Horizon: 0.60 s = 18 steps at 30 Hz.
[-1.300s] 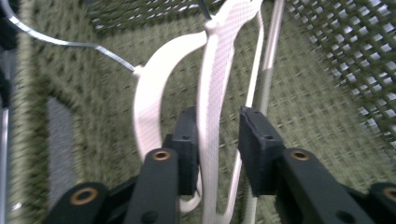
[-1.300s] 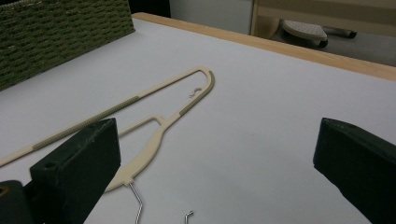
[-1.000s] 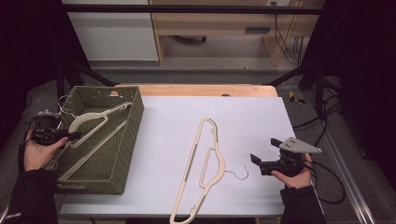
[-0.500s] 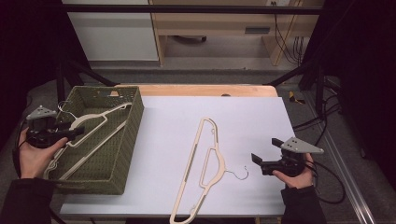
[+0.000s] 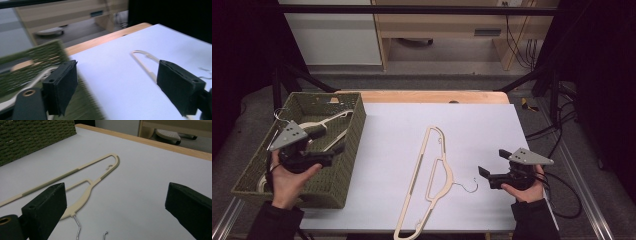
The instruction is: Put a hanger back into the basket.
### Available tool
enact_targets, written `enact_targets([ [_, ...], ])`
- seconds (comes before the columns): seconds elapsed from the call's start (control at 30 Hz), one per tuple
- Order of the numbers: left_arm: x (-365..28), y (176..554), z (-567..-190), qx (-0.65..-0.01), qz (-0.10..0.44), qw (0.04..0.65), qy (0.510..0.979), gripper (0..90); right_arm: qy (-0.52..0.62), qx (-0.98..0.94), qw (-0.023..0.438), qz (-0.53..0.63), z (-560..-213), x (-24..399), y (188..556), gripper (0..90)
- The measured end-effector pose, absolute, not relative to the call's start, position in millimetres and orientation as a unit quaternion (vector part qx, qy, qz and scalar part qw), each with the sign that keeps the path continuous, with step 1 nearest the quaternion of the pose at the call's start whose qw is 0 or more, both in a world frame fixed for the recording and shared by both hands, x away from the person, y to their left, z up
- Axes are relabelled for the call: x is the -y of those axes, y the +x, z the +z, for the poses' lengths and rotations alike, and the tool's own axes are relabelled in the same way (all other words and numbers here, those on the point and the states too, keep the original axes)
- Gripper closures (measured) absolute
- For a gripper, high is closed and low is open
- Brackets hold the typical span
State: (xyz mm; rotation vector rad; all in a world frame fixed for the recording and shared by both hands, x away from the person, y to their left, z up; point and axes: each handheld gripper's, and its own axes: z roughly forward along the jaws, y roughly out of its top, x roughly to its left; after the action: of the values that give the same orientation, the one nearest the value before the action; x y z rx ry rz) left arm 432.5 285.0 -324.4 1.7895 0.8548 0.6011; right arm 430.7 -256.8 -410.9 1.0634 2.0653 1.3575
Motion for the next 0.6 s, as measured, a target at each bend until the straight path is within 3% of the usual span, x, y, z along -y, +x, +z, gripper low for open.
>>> enact_targets([
  [0.3, -223.7, 418.6, -351.4, -0.312, 0.221, 0.52, 0.763, 12.9, 0.375, -0.759, 0.216, 0.486, -415.7, 249.7, 431.5, 6.9],
  [0.6, -194.9, 416.2, -380.2, -0.301, 0.19, 0.516, 0.78, 12.8, 0.361, -0.774, 0.203, 0.478, -423.9, 238.7, 433.3, 15.1],
])
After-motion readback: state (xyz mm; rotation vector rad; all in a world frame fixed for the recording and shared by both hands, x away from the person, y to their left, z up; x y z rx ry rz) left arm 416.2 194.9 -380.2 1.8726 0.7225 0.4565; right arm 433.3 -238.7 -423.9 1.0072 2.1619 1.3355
